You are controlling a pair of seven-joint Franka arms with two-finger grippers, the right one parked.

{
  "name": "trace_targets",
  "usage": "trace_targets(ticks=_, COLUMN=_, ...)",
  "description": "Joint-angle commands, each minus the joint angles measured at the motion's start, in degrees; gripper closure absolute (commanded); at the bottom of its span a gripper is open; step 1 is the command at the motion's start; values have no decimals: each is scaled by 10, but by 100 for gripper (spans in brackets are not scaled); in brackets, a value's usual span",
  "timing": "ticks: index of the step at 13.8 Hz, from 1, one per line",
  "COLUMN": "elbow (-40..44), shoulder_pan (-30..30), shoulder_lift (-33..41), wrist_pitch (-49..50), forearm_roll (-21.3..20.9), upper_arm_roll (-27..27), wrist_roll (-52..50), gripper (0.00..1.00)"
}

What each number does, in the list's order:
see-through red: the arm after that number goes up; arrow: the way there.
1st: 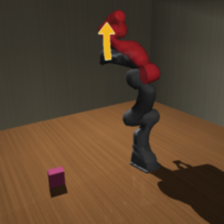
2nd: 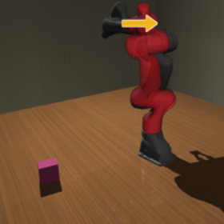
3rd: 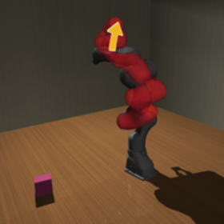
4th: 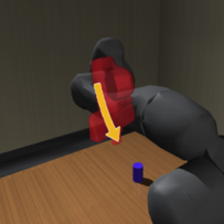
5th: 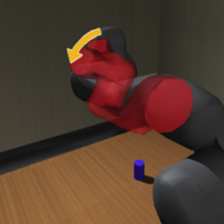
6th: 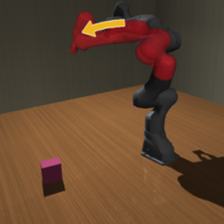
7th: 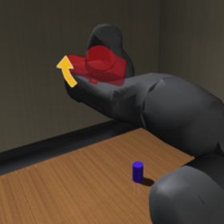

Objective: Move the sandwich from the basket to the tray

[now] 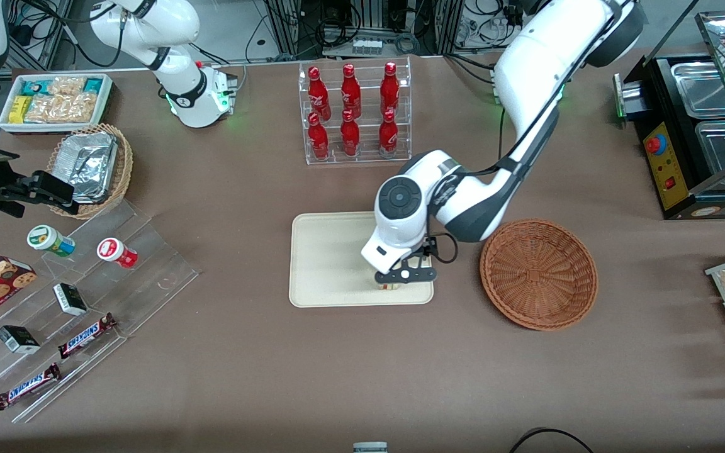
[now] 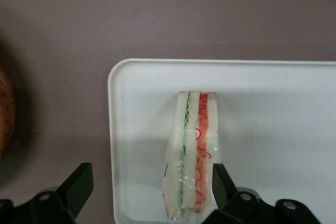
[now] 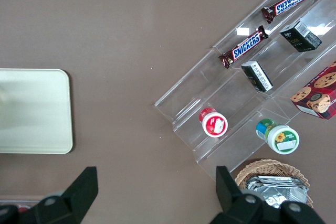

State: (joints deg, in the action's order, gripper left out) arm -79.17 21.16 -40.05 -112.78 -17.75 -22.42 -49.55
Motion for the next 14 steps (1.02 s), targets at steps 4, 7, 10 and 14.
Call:
trace_targets(ticks=4, elbow=-6, shoulder_pan=-58, shoulder_lift=52, wrist_pitch=42, forearm_roll=30, upper_arm_roll=-5, wrist_roll=-1, gripper=0)
trace_targets(ticks=7, elbow=-6, shoulder_pan=-67, shoulder_lift=77, wrist_pitch=45, forearm_roll=38, upper_arm_roll=0, wrist_roll=0, gripper=0)
trace_targets(ticks=10, elbow=-8, shoulder_pan=-123, shoulder_lift=102, wrist_pitch=54, forearm_roll=46, upper_arm_roll=-5, wrist_roll=56, gripper=0)
trace_targets(ticks=14, elbow=-5, shoulder_pan=-190, shoulder_lift=131, wrist_pitch=92, forearm_roll=89, upper_arm_roll=-3, wrist_roll=147, gripper=0)
